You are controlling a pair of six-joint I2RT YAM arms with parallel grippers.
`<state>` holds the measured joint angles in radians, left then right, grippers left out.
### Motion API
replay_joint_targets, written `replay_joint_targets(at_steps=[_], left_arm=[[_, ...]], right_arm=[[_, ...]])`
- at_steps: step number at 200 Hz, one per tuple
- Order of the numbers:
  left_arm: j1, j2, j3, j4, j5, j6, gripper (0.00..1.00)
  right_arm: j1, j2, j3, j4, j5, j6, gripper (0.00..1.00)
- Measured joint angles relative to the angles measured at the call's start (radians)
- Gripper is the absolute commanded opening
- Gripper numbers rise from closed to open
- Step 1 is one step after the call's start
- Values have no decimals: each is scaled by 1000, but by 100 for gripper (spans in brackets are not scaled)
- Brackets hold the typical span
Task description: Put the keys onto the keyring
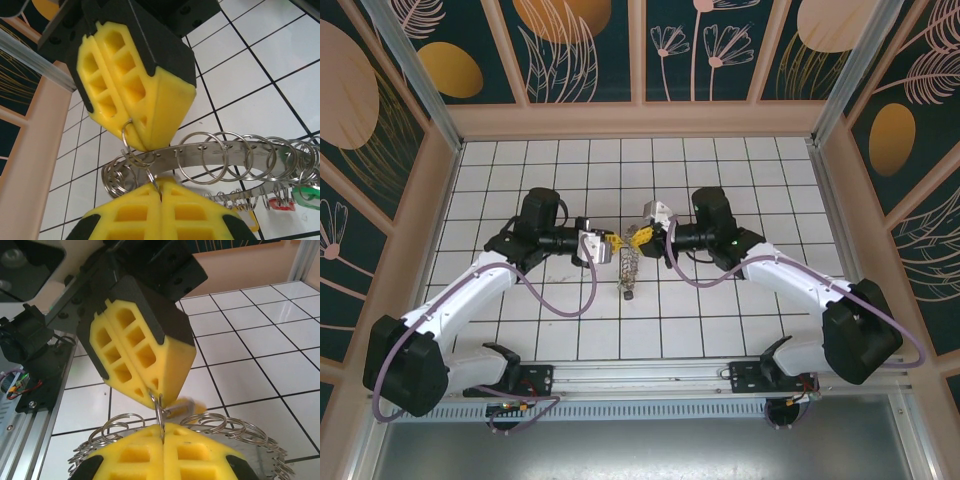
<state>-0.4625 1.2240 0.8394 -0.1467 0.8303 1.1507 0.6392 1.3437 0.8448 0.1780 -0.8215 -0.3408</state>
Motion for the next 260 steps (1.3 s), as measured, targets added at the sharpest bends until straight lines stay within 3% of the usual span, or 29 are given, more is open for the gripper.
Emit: replay_joint_targets(at_steps=[48,70,92,157,224,260], left_arm=[[-2,0,-39,78,12,-48,0],[-2,0,-58,118,34,-106,23],[-12,0,-60,132,63,-159,30],[-12,0,-60,143,95,-251,33],[22,-79,-56,50,-103,-286,35],[57,-90,-53,98,-105,-439,42]], right_arm=[[-6,0,-57,122,-3,84,0],[-5,-2,-79,169,3,113,0],[-6,-12,-82,221,21,126,0],[10,-16,-82,270,62,137,0],[14,-35,-101,283,92,130,0],[19,-43,-102,290,100,111,0]])
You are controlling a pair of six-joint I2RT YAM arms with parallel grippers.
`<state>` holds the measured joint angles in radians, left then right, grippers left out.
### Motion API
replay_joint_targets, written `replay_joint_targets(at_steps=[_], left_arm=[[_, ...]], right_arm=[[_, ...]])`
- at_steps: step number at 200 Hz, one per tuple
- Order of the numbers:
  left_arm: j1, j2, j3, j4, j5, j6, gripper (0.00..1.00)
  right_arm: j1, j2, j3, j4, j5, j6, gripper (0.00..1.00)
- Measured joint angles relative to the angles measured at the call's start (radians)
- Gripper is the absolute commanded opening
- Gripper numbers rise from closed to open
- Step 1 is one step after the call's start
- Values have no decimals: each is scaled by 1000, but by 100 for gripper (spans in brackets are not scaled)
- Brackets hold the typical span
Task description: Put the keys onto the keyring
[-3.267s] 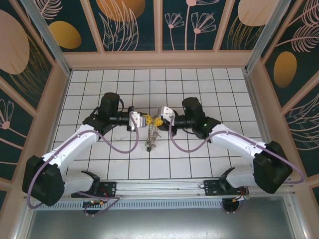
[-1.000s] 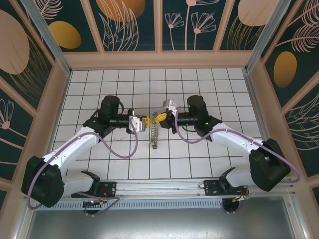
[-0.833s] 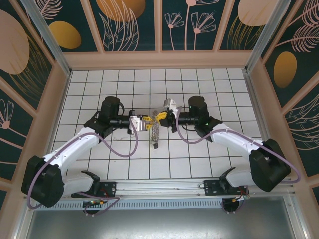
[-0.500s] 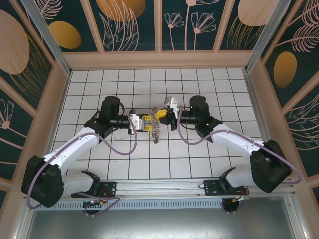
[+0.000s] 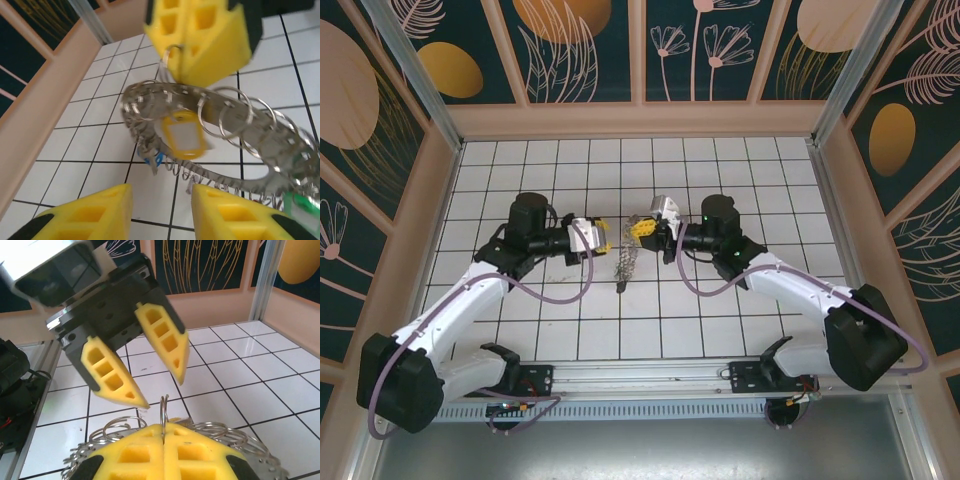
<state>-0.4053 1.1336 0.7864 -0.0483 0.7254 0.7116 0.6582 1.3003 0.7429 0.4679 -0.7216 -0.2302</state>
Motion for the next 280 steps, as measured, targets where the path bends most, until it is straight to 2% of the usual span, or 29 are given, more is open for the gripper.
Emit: replay_joint_targets(at_steps=[37,67,129,140,177,228,237,241,280], left_arm=[[0,59,11,135,119,-188,41],[0,87,18,179,184,-255,33],[0,124,72,138,259,-234,25],[0,124,72,129,262,-223,23],[0,124,73,78,262,-169,24],[-5,130,74,64,273,-153,17],[-9,134,74,63,278,-156,9],[-10,136,74,61,279,-162,0],[-10,148,105,-7,267,-118,0]], right_arm=[[14,0,0,-3,15,-26,0],[23,0,0,-5,22,-48,0],[26,0,1,-4,41,-60,0],[27,0,1,-4,41,-60,0],[29,0,1,-4,42,-60,0],[44,7,5,-15,51,-79,0],[51,10,6,-19,60,-84,0],[52,10,6,-23,64,-86,0],[51,11,8,-40,78,-105,0]])
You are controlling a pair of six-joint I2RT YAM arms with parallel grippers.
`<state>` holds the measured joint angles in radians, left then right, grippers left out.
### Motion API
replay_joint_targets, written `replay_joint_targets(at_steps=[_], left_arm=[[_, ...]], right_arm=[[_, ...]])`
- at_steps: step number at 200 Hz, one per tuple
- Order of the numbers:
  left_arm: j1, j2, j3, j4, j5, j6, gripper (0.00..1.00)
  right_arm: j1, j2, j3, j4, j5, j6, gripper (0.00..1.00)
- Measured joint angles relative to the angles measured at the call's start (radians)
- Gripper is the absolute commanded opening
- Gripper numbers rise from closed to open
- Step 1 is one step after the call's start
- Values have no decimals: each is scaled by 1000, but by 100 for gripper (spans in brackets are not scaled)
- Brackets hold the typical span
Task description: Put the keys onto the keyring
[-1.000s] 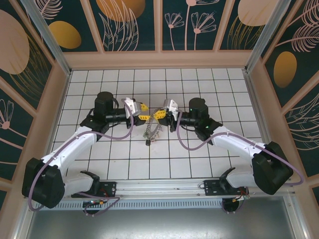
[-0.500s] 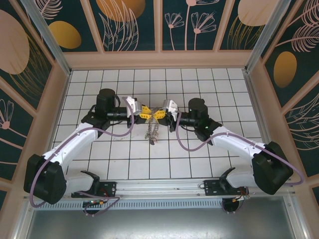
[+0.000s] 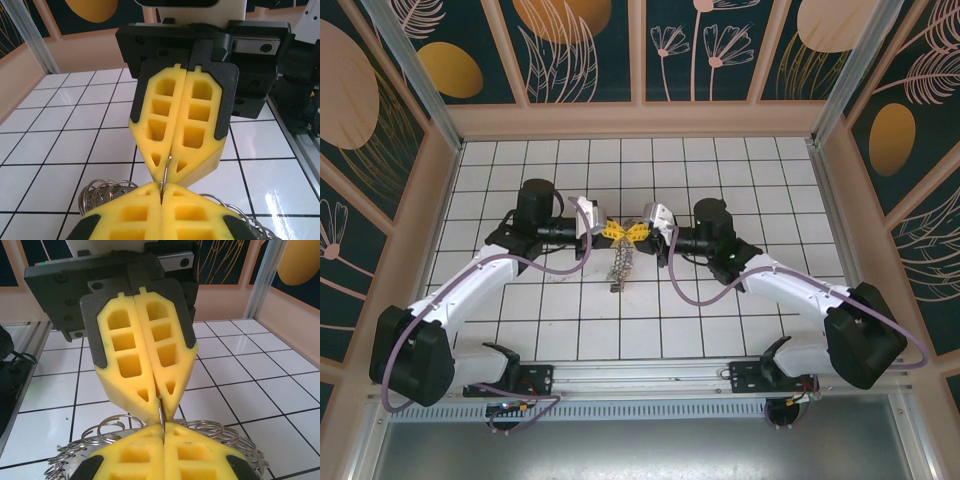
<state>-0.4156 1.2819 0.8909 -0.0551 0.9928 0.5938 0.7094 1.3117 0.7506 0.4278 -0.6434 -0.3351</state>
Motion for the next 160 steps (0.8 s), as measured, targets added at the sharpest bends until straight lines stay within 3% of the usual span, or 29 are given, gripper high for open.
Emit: replay_joint_targets(at_steps=[17,42,71,76,112,140,160], left_arm=[[-6,-8,7,-35,-31,34,0],[-18,-16,44,-138,-93,109,0],[-22,-16,115,-260,-171,210,0],[-22,-16,123,-274,-180,225,0],[-22,-16,163,-376,-243,322,0],[-22,-14,183,-426,-266,364,0],[-22,-14,185,-438,-271,382,0]], right_arm=[[2,0,17,-48,5,-35,0],[10,0,75,-197,27,-140,16],[19,0,138,-369,84,-269,23],[20,0,145,-393,93,-285,30],[24,0,177,-482,121,-351,37],[24,0,186,-478,119,-360,37],[24,4,193,-477,114,-360,31]])
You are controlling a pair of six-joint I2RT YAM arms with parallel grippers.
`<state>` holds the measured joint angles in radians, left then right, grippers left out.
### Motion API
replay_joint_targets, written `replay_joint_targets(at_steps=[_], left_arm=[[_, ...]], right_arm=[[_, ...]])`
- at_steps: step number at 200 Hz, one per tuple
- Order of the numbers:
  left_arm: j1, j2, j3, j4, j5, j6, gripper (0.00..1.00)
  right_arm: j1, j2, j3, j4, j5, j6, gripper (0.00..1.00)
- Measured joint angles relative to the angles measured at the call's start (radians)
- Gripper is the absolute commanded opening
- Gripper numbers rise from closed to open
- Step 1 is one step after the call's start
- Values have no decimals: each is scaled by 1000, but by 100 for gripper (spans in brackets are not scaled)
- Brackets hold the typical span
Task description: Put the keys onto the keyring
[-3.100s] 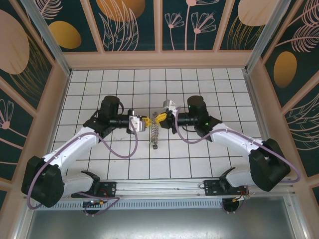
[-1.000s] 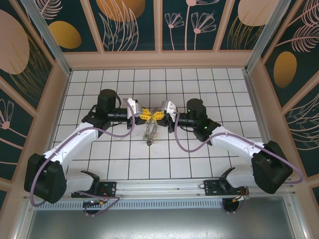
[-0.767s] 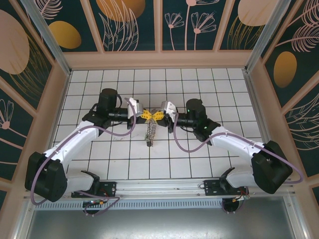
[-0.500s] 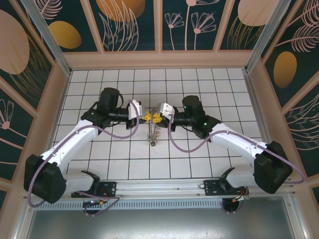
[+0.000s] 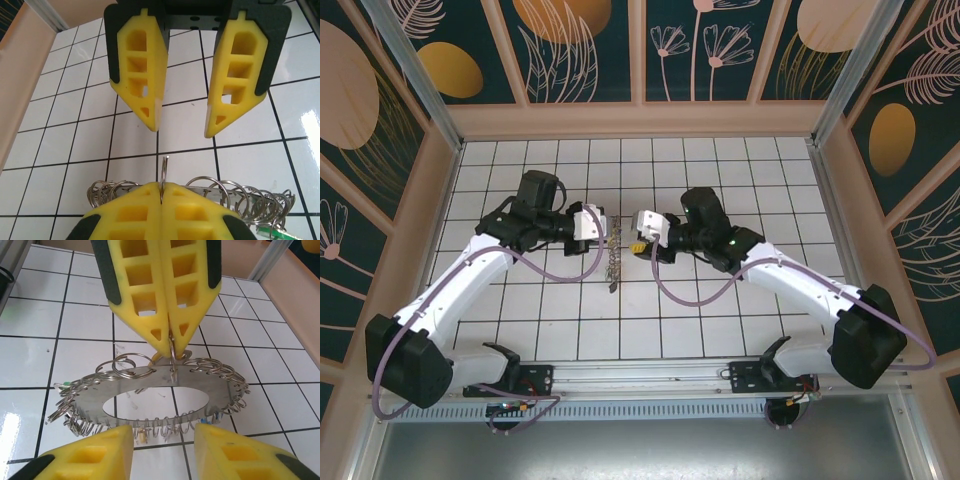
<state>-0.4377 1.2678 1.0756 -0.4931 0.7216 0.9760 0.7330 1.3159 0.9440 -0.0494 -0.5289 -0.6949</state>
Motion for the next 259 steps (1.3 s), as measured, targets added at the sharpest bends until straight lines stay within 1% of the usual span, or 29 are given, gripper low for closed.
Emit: replay_joint_targets(at_steps=[12,43,63,72,77,84,97,104,134,141,149,156,161,199,225,259], left_arm=[[0,0,0,-6,-2,6,0],[-2,2,0,-10,-1,14,0],[-2,7,1,-10,3,14,0],[-2,10,2,-10,3,14,0],[-2,11,2,-10,3,14,0],[-2,13,2,-10,4,14,0],[-2,14,2,-15,8,14,0],[-2,14,2,-18,9,14,0],[-2,14,4,-15,10,2,0],[-2,13,3,-11,10,-5,8],[-2,10,3,-3,9,-14,20],[-2,4,-1,15,10,-26,26],[-2,-3,-7,37,11,-42,28],[-2,-85,-69,156,30,-108,30],[-2,-90,-76,189,33,-130,30],[-2,-85,-78,212,40,-154,31]], right_arm=[[2,12,14,3,-10,-2,29],[24,40,30,24,-32,-6,30],[35,55,33,38,-40,-6,29],[37,60,34,50,-40,-6,25],[37,63,34,53,-40,-7,21],[37,65,34,56,-40,-10,13],[36,69,38,63,-38,-8,7],[37,71,41,65,-36,-8,0],[36,71,47,64,-24,-10,0],[35,71,47,67,-24,-8,0],[32,71,46,76,-24,-1,0],[30,68,35,108,-26,18,0],[29,62,19,143,-30,33,0],[16,11,-125,380,-54,201,0],[14,5,-175,513,-56,289,0],[12,-5,-208,631,-55,365,0]])
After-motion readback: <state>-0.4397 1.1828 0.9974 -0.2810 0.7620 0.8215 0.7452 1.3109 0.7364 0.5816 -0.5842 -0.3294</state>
